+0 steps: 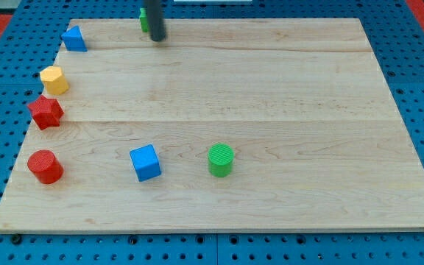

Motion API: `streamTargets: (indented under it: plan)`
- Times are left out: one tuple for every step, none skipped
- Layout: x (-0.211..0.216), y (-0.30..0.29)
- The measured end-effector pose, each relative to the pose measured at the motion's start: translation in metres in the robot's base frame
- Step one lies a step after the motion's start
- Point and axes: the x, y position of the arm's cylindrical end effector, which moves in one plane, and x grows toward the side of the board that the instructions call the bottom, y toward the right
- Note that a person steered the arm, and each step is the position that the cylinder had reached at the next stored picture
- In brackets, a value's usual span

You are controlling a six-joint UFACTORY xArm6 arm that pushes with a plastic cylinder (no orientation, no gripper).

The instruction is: Place the green star diagonal to the blue triangle

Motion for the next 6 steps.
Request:
streamTargets:
  plan:
    - [-0.046, 0.056]
    - [-0.071, 0.062]
    - [-0.072, 0.032]
    - [-0.071, -0.053]
    - [-0.018, -0.131]
    - [-0.005, -0.136]
